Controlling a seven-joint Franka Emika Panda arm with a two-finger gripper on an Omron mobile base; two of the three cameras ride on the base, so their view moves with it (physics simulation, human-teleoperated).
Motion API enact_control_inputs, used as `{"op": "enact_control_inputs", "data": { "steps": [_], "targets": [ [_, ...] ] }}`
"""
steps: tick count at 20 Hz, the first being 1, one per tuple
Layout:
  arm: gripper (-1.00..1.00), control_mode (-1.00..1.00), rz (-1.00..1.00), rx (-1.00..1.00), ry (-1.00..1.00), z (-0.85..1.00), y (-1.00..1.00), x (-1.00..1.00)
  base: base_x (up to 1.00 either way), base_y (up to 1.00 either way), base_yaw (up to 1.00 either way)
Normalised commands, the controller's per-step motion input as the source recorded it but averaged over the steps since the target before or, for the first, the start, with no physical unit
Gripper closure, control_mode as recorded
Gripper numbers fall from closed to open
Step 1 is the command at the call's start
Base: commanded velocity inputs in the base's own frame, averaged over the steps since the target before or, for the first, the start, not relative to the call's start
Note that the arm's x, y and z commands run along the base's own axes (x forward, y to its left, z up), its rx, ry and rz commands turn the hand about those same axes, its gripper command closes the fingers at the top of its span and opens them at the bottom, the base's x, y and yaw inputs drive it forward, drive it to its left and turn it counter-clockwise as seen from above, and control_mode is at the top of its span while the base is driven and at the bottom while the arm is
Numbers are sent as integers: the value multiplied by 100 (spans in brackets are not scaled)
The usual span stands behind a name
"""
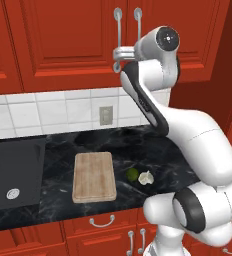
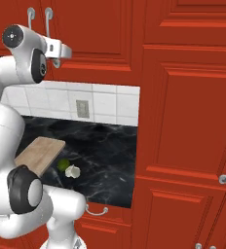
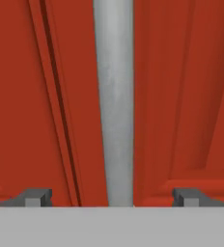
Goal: Open the cabinet. Place the bowl and condiment on the counter. Then place the lime and garlic on the cutting board.
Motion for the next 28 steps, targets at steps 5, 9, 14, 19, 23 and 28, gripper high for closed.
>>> {"op": "enact_control_inputs", "data": {
  "steps": [5,9,14,19,23,28],
  "targets": [
    [-100,-100,0,0,-3,-4,0,55,0,0,0],
    [-100,-100,0,0,0,0,-1,43,0,0,0],
    [100,-100,0,0,0,0,-5,8,0,0,0],
    [100,-100,-1,1,0,2,-29,-12,0,0,0],
    [100,-100,0,0,-4,6,-63,-79,0,0,0],
    [100,-100,0,0,-7,0,-68,-100,0,0,0]
  ]
}}
